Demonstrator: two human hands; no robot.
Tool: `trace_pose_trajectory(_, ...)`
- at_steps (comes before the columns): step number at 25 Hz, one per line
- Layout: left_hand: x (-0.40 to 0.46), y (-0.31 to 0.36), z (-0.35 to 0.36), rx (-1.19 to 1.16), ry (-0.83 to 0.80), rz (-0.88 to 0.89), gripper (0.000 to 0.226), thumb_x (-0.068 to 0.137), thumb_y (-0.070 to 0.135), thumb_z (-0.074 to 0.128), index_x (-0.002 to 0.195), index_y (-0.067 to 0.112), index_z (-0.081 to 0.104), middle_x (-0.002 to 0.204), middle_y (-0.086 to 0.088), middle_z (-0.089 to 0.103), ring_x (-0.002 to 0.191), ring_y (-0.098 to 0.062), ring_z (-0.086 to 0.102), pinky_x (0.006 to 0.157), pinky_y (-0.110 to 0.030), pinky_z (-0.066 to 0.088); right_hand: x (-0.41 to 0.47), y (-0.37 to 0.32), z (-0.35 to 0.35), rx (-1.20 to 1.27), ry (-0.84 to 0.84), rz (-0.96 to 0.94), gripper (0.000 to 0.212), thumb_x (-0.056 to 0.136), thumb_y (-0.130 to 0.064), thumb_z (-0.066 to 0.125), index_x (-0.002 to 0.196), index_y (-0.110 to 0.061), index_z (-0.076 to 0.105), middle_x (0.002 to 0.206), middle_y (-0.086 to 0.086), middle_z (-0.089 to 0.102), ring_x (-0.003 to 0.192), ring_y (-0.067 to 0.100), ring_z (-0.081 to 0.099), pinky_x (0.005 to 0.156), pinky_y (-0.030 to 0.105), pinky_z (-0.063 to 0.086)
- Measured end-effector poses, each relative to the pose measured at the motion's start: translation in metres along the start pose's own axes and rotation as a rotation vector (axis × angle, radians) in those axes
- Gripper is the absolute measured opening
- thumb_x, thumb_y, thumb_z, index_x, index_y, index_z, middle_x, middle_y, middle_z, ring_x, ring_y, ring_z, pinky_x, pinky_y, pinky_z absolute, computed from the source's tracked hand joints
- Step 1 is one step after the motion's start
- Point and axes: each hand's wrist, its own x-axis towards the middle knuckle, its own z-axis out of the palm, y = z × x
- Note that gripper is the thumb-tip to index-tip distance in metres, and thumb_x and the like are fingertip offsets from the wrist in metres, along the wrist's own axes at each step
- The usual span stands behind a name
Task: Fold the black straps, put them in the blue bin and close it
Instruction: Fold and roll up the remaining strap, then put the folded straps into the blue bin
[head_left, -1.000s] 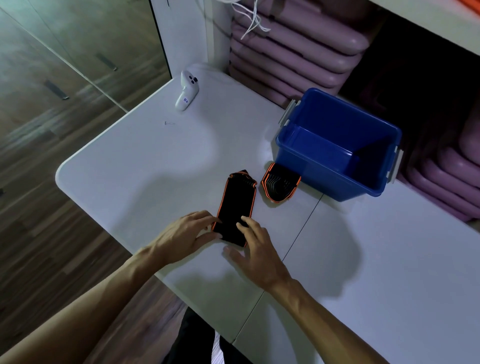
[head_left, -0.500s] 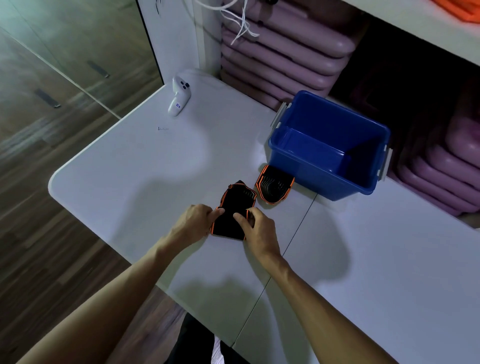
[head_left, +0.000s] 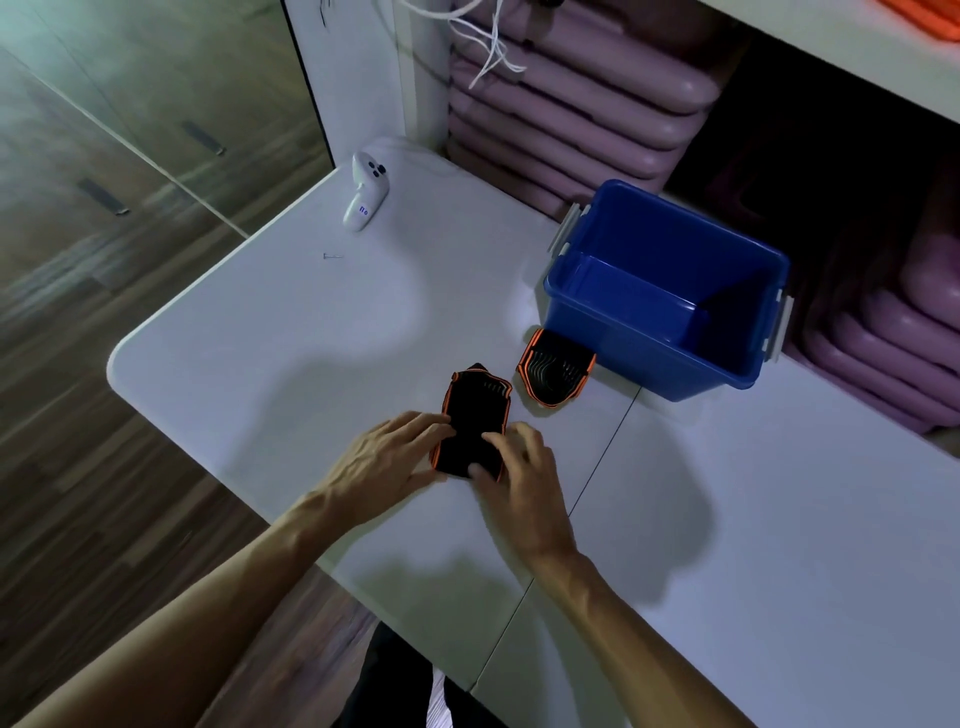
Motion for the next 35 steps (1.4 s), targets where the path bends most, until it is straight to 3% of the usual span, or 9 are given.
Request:
trace_pose_trajectory(2, -0.003, 0.004, -0.001, -0.015, 0.001, 0.016, 0.052, 0.093, 0.055, 0.043, 0.129, 0.019, 0.05, 0.127, 0.002, 0.059, 0.115, -0.016, 0.057, 0.09, -0.032, 0.051, -0.007, 0.009, -0.002, -0.144, -0.051, -0.053, 0.055, 0.09, -0.05, 0.057, 0.138, -0.024, 0.049, 0.144, -0.002, 0.039, 0.116, 0.017, 0.04, 0.091, 0.028, 0.045)
trace_pose_trajectory(5, -0.009, 0.013, 0.001, -0.113, -0.001, -0.034, 0.054, 0.096, 0.053, 0.037, 0.132, 0.015, 0.048, 0.115, -0.001, 0.064, 0.104, -0.018, 0.06, 0.086, -0.032, 0.051, -0.001, 0.015, -0.013, -0.085, -0.11, -0.102, 0.056, 0.09, -0.053, 0.054, 0.138, -0.022, 0.051, 0.142, -0.002, 0.044, 0.12, 0.018, 0.039, 0.1, 0.028, 0.041)
trace_pose_trajectory(11, 0.01, 0.024, -0.002, -0.485, 0.101, -0.497, 0.04, 0.092, 0.051, 0.045, 0.106, 0.017, 0.06, 0.086, -0.001, 0.072, 0.076, -0.016, 0.066, 0.067, -0.033, 0.052, 0.042, 0.004, -0.028, 0.167, -0.216, 0.031, 0.042, 0.095, -0.044, 0.058, 0.127, -0.018, 0.053, 0.119, 0.0, 0.06, 0.107, 0.016, 0.055, 0.091, 0.031, 0.048)
trace_pose_trajectory(14, 0.022, 0.03, 0.002, -0.529, 0.123, -0.661, 0.036, 0.09, 0.045, 0.054, 0.11, 0.015, 0.054, 0.093, -0.002, 0.068, 0.079, -0.018, 0.064, 0.067, -0.028, 0.045, 0.048, 0.0, -0.027, 0.343, -0.173, 0.159, 0.057, 0.091, -0.039, 0.065, 0.138, -0.016, 0.042, 0.127, 0.002, 0.057, 0.104, 0.02, 0.061, 0.088, 0.031, 0.05)
trace_pose_trajectory(17, 0.029, 0.023, 0.0, -0.691, 0.053, -0.717, 0.045, 0.091, 0.034, 0.06, 0.127, 0.011, 0.046, 0.115, -0.005, 0.052, 0.085, -0.023, 0.061, 0.071, -0.03, 0.046, 0.053, 0.005, -0.028, 0.251, -0.236, 0.219, 0.056, 0.088, -0.042, 0.069, 0.13, -0.009, 0.054, 0.118, 0.01, 0.052, 0.102, 0.019, 0.055, 0.084, 0.031, 0.046)
trace_pose_trajectory(20, 0.029, 0.016, -0.011, -0.82, -0.087, -0.594, 0.038, 0.088, 0.036, 0.06, 0.12, 0.017, 0.056, 0.111, -0.004, 0.063, 0.089, -0.023, 0.065, 0.066, -0.029, 0.052, 0.05, 0.0, -0.037, 0.308, -0.291, 0.245, 0.05, 0.085, -0.039, 0.073, 0.126, -0.017, 0.056, 0.121, 0.0, 0.053, 0.108, 0.013, 0.054, 0.081, 0.018, 0.042)
trace_pose_trajectory(25, 0.019, 0.047, -0.029, -0.62, 0.052, -0.269, 0.034, 0.085, 0.032, 0.064, 0.117, 0.026, 0.054, 0.113, 0.009, 0.057, 0.103, -0.007, 0.057, 0.082, -0.02, 0.05, 0.015, -0.009, -0.073, 0.538, -0.308, 0.251, 0.054, 0.082, -0.023, 0.078, 0.127, -0.026, 0.047, 0.124, -0.007, 0.054, 0.084, 0.01, 0.068, 0.074, 0.024, 0.056)
trace_pose_trajectory(31, 0.064, 0.094, -0.069, -0.311, 0.23, 0.074, 0.037, 0.093, 0.023, 0.058, 0.127, 0.011, 0.051, 0.129, 0.001, 0.053, 0.119, -0.016, 0.05, 0.102, -0.027, 0.042, 0.009, -0.02, -0.139, 0.894, -0.077, 0.301, 0.034, 0.093, -0.052, 0.053, 0.119, -0.032, 0.065, 0.119, -0.005, 0.069, 0.108, 0.015, 0.068, 0.091, 0.035, 0.056)
trace_pose_trajectory(35, 0.118, 0.105, -0.086, -0.203, 0.298, 0.174, 0.039, 0.092, 0.02, 0.061, 0.128, 0.009, 0.052, 0.131, -0.001, 0.054, 0.12, -0.019, 0.051, 0.102, -0.03, 0.044, 0.045, -0.023, -0.183, 0.902, 0.099, 0.324, 0.018, 0.093, -0.027, 0.064, 0.107, -0.016, 0.067, 0.113, 0.01, 0.07, 0.103, 0.023, 0.069, 0.085, 0.037, 0.059)
